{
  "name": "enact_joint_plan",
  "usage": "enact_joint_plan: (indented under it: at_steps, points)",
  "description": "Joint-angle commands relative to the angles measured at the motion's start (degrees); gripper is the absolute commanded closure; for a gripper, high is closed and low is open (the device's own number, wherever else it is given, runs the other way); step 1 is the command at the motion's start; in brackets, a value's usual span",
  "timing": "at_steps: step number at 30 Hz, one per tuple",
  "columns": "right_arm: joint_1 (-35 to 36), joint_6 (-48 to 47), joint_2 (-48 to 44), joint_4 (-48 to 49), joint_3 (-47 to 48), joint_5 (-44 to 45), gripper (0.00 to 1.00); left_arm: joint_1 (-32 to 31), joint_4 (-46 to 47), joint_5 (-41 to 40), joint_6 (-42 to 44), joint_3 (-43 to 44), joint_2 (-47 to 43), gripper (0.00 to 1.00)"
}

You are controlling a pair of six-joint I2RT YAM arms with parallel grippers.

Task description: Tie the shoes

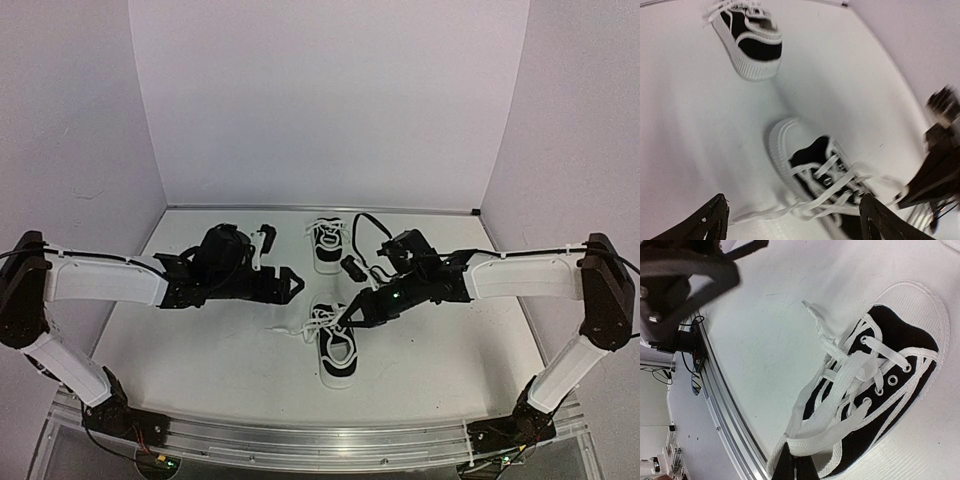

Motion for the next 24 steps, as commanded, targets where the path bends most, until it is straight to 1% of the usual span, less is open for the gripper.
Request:
enact_joint_plan:
  at_steps: [1,3,7,10,14,17,19,24]
  points:
    - [-0.11,-0.36,-0.22,-1.34,0.23,1.15,1.00,0.14,-17.32,-1.20,22.33,3.86,6.88,0.13]
    - [-0.28,-0.22,-0.25,-1.61,0.11,1.10,1.00,0.15,-18.25,0.95,27.58,4.17,8.51,0.16]
    - [-0.63,-0.25,-0.18,-2.04,0.18,0.72,1.00,0.14,-19.03,0.93,37.92,4.20,9.62,0.20]
    - [-0.95,-0.41,0.08,-2.22,0.27,0.22,1.00,0.18,-17.57,2.09,44.47,3.63,10.05,0.22]
    - [-1.34,-0.41,0.72,-2.23,0.67,-0.77,1.00,0.06,-15.00,5.15,51.75,4.53,13.47,0.23]
    - [-1.61,-0.39,0.74,-2.24,0.86,-1.35,1.00,0.05,-13.08,6.55,54.70,5.71,16.54,0.24]
    - [-1.74,-0.34,0.65,-2.42,0.97,-1.69,1.00,0.05,-12.00,5.79,56.07,6.78,18.12,0.25]
    - [-1.99,-0.11,0.08,-2.62,0.55,-1.94,1.00,-0.02,-11.63,4.75,57.69,8.79,21.84,0.36]
